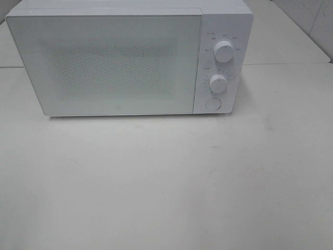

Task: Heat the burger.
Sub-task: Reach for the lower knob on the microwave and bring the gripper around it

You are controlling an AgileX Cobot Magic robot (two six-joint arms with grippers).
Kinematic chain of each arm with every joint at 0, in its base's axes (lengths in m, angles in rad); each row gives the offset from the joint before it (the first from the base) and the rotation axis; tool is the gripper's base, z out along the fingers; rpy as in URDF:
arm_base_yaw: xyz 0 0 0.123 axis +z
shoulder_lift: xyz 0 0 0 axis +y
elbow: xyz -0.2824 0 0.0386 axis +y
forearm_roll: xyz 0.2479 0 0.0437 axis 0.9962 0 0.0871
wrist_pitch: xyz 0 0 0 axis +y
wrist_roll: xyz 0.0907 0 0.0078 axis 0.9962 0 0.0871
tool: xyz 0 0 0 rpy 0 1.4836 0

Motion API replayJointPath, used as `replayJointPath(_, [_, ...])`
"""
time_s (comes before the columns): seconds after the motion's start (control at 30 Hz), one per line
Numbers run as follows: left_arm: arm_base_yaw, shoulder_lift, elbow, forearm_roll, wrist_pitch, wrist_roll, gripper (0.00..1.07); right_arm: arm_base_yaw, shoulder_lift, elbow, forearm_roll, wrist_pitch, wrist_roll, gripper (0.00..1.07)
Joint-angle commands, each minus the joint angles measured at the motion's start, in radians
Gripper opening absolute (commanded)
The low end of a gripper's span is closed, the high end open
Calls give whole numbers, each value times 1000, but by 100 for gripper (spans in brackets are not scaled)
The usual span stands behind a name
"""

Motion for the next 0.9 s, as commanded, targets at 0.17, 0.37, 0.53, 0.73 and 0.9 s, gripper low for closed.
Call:
replayJointPath(0.17, [2,-28,2,-10,-9,-1,104,-7,-22,0,-6,-10,-1,76])
replayJointPath(0.37, [2,-28,2,-10,-9,-1,104,-7,-22,0,-6,-10,-1,76])
replayJointPath(0.53, [2,-28,2,-10,-9,-1,104,-7,-22,0,-6,-10,-1,76])
replayJointPath(0.73, [2,-28,2,-10,-9,-1,104,-7,-21,0,-6,-10,-1,76])
replayJointPath(0.9, [2,-28,2,-10,-9,-1,104,-4,-15,0,-8,-10,-1,76])
